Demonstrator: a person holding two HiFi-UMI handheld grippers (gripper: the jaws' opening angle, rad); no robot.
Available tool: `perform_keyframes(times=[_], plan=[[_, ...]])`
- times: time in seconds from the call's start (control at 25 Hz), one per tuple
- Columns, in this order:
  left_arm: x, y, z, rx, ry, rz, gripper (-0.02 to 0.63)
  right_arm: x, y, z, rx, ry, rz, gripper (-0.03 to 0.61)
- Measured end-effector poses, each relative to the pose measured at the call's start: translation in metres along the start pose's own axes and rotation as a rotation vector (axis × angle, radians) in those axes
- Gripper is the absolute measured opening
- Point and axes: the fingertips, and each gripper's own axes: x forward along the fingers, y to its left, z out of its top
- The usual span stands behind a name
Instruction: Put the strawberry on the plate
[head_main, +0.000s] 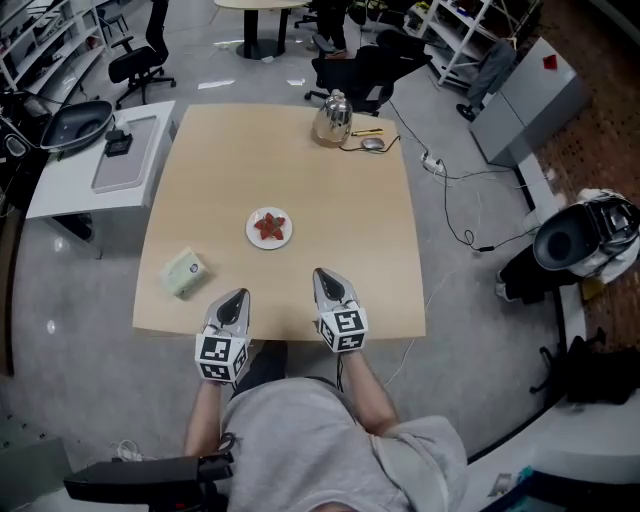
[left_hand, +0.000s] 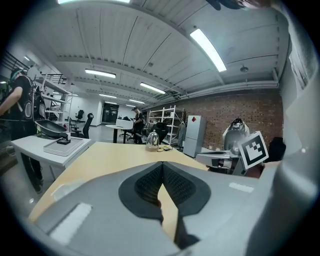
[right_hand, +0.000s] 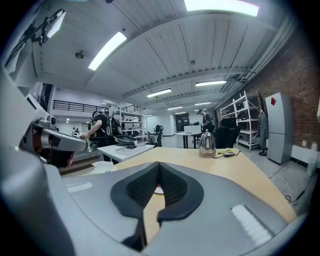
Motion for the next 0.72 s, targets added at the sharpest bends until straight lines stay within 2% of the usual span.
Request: perform_keyframes(times=[0.72], plan=[[-0.087, -0.025, -0.012, 0.014, -0.037, 0.055, 0.020, -0.107, 0.029, -0.007, -0.028, -0.023, -0.035, 0.006]])
